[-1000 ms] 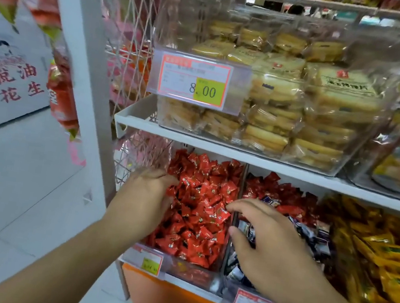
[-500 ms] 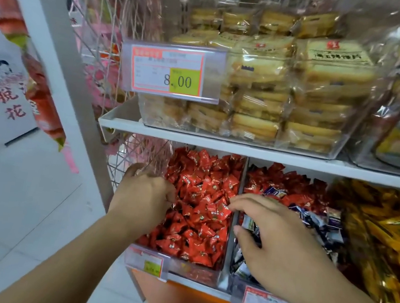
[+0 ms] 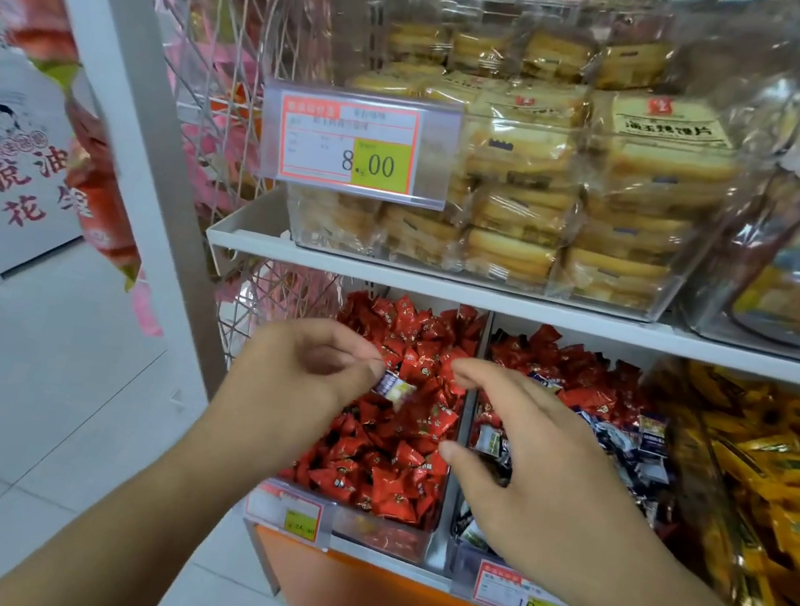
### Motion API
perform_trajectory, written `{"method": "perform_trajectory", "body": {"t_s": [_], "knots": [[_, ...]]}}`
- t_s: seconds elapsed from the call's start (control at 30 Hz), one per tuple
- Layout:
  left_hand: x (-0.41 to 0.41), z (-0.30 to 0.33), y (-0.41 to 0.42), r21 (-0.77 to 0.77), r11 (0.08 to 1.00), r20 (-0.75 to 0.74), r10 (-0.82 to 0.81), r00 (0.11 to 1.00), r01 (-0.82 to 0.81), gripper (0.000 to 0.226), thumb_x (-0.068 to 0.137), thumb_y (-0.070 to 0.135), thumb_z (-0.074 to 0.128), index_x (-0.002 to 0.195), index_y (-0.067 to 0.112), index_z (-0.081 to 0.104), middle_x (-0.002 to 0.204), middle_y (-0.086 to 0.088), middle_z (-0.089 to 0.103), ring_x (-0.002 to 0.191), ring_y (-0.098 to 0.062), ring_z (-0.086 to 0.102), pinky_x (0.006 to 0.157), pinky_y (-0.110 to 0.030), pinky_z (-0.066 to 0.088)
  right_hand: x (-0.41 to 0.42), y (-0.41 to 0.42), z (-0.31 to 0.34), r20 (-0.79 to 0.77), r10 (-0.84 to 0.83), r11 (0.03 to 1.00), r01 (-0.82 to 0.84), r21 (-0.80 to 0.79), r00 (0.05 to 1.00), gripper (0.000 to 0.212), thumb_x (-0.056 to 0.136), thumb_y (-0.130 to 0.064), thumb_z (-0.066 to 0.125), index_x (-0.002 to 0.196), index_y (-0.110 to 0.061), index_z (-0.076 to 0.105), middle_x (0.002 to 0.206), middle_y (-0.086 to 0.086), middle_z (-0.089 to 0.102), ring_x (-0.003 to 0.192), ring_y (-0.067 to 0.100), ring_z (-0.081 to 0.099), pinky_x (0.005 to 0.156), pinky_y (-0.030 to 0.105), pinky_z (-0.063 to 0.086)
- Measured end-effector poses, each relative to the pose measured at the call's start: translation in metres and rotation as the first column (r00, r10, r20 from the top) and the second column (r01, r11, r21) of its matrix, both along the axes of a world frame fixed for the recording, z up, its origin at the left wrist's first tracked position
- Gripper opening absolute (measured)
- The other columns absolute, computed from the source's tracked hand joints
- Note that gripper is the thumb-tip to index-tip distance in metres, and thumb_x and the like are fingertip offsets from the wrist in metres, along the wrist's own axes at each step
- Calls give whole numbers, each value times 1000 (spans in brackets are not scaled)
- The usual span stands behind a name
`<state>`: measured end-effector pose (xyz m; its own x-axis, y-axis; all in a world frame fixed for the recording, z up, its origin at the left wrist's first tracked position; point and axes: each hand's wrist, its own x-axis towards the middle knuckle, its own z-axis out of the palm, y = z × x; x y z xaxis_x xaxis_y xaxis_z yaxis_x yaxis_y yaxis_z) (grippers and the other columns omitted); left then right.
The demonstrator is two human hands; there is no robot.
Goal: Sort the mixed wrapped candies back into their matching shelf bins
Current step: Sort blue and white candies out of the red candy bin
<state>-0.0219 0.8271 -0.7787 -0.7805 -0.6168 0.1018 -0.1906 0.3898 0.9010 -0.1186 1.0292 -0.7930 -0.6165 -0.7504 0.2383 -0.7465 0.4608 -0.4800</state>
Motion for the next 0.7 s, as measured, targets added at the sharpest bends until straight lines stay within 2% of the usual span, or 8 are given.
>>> {"method": "perform_trajectory", "body": {"t_s": [0.13,0.2,0.27,0.37,0.43,0.5,0.6,0.7], "knots": [[2,2,33,222,963,-47,-150,988,156,4,88,19,81,85,22,80,79,-2,77,80,-10,73,73,-11,50,6,1,2,-121,16,1000,-12,26,993,45,96,-52,61,138,-47,46,128,-32,51,124,-6,43,102,12,33],[1,1,37,213,956,-43,-196,980,201,4,88,20,80,86,23,80,80,-1,77,82,-11,73,79,-17,53,6,5,2,-194,-9,999,17,44,981,28,97,-45,62,124,-39,59,113,-24,63,111,3,55,98,22,45],[1,-3,28,115,977,-15,-179,984,180,3,89,20,79,87,23,78,82,3,76,85,-7,72,84,-22,54,-2,11,1,-228,-95,992,112,64,969,27,98,-38,63,125,-33,63,111,-16,66,111,10,59,94,29,51],[-2,-21,-5,-234,967,102,-75,992,98,10,90,23,77,95,31,73,89,17,74,91,3,67,88,-25,54,-15,20,2,-230,-189,967,222,126,955,51,102,-39,55,150,-30,44,143,-12,54,138,11,41,113,27,36],[-4,-36,-20,-384,912,230,-57,972,145,23,91,27,76,111,37,71,102,21,71,96,6,63,92,-24,54,-15,20,2,-194,-152,973,181,143,969,57,104,-40,51,157,-32,32,154,-16,40,146,6,28,119,21,23],[-8,-50,-26,-417,874,346,-99,933,248,40,92,38,74,131,39,64,122,18,66,105,4,61,96,-19,50,-9,15,1,-151,-86,981,110,159,985,57,105,-42,48,158,-36,28,156,-22,33,147,1,21,119,19,18],[-17,-61,-23,-408,831,461,-170,871,378,62,87,64,69,143,43,54,135,16,57,118,-5,57,101,-27,49,-5,8,-6,-137,-36,985,58,162,990,54,105,-42,48,156,-38,30,154,-25,31,144,-4,18,110,6,9],[-25,-62,-18,-432,790,499,-192,845,435,62,84,60,74,142,44,56,136,15,58,119,-6,55,102,-23,45,-5,4,-9,-122,-31,986,50,160,992,51,105,-41,47,153,-39,32,150,-26,32,139,-5,21,92,-5,5]]}}
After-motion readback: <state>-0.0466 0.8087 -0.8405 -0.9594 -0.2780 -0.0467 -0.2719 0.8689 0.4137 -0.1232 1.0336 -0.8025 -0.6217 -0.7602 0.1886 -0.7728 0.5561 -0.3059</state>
